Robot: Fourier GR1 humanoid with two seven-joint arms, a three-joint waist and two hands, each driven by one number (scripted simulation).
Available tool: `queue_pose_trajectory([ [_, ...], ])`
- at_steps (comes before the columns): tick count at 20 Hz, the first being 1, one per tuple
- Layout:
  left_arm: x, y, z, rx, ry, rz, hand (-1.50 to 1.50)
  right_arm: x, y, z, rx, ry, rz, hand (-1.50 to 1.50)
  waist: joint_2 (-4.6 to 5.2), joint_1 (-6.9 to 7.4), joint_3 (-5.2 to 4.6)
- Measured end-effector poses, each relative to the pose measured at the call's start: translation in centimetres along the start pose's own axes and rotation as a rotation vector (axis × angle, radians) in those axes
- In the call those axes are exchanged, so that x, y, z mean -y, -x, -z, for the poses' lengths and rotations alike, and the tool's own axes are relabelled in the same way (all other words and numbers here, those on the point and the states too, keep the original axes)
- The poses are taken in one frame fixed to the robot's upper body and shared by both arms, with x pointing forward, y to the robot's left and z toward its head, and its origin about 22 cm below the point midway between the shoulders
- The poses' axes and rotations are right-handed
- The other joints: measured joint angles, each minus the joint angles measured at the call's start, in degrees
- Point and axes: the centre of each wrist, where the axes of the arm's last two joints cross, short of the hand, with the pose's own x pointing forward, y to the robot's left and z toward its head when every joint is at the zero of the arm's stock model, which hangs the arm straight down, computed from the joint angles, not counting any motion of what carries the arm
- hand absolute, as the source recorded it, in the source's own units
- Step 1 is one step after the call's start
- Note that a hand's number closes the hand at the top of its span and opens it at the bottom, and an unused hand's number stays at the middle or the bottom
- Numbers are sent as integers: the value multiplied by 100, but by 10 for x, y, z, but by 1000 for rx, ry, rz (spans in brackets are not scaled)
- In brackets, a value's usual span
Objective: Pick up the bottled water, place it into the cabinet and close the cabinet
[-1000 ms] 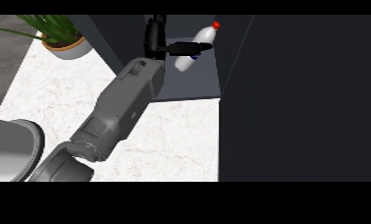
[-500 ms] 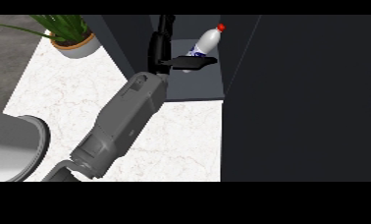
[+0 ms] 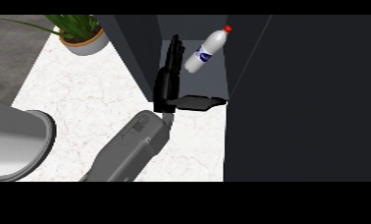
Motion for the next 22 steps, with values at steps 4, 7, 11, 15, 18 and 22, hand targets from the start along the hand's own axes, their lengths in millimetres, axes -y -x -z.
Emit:
queue_pose_trajectory([
  [4,8,-2,-39,-10,4,-43,-150,2,-2,1,5,5,-14,-150,1,36,1],
  [7,5,-8,-68,-24,30,-79,150,3,-3,3,5,-6,-18,150,6,55,2],
  [11,-2,-17,-100,-31,80,-102,150,1,-1,4,-10,-44,2,150,15,42,1],
  [15,-24,-30,-125,-34,105,-104,150,-2,2,5,-38,-118,31,150,14,37,2],
  [18,-43,-40,-139,-41,117,-92,150,-5,4,3,-60,-154,50,150,18,18,1],
  [22,-74,-53,-152,-47,114,-67,150,-8,5,4,-97,-220,67,150,18,22,-3],
])
